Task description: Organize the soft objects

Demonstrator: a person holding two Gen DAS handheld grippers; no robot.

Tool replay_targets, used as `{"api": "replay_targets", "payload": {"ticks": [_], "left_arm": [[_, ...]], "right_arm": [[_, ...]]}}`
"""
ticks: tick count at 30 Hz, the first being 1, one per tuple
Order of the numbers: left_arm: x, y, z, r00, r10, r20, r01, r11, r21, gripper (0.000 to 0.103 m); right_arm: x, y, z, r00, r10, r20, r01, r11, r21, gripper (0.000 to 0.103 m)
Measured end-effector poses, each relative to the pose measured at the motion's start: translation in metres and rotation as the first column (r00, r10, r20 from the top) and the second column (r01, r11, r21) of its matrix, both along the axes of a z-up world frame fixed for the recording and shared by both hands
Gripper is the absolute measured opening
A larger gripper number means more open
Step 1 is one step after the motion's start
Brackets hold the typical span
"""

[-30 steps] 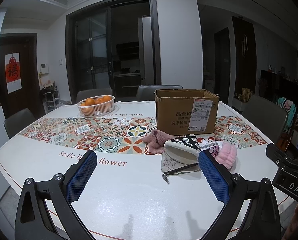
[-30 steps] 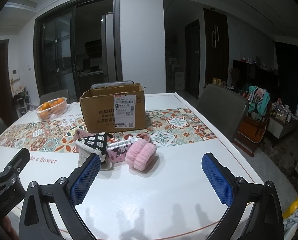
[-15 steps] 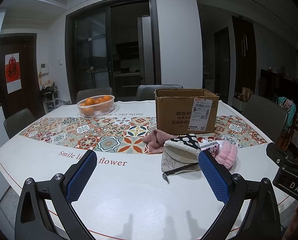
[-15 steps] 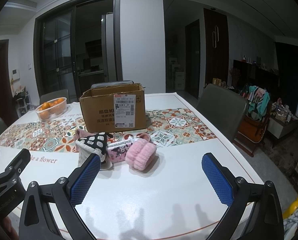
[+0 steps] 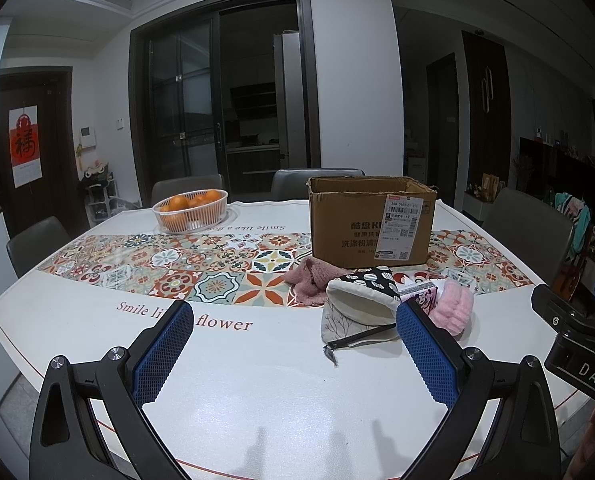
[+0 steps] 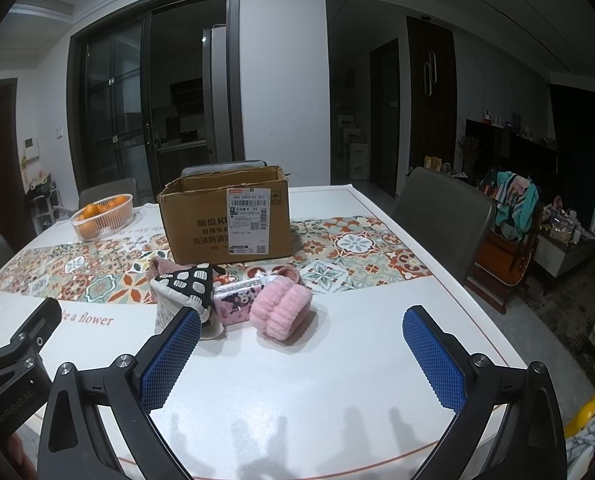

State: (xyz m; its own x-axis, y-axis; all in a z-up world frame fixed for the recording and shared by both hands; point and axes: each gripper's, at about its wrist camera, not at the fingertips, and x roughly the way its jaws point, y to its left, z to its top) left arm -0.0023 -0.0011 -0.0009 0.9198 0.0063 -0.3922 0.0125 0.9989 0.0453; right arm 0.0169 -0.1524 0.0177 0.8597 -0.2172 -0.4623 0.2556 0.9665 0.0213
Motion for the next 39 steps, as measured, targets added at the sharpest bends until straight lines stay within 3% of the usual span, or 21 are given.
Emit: {"api": "replay_targets", "payload": {"ticks": [21,33,39], "left_arm": [[0.001,0.0,-0.009,0.999,-0.024,-0.021,0.024,1.0,-0.005,0.103],[0.032,-0.01,-0.016,0.995,-0.076,-0.064,0.071,0.995,-0.068,0.102],[0.06,-0.018,-0.019,0.991,-0.094,-0.09,0.086,0.992,-0.089,0.095]], "right_arm": [[0.001,-0.003,-0.007,1.0,-0.003,-0.012,0.003,1.0,0.007,0.103],[0.023,-0.015,-0.024,0.999,-0.005,-0.052,0.008,0.999,0.049,0.103],[0.047,-0.024,-0.036,0.997,0.007,-0.075,0.001,0.995,0.098,0.103]]}}
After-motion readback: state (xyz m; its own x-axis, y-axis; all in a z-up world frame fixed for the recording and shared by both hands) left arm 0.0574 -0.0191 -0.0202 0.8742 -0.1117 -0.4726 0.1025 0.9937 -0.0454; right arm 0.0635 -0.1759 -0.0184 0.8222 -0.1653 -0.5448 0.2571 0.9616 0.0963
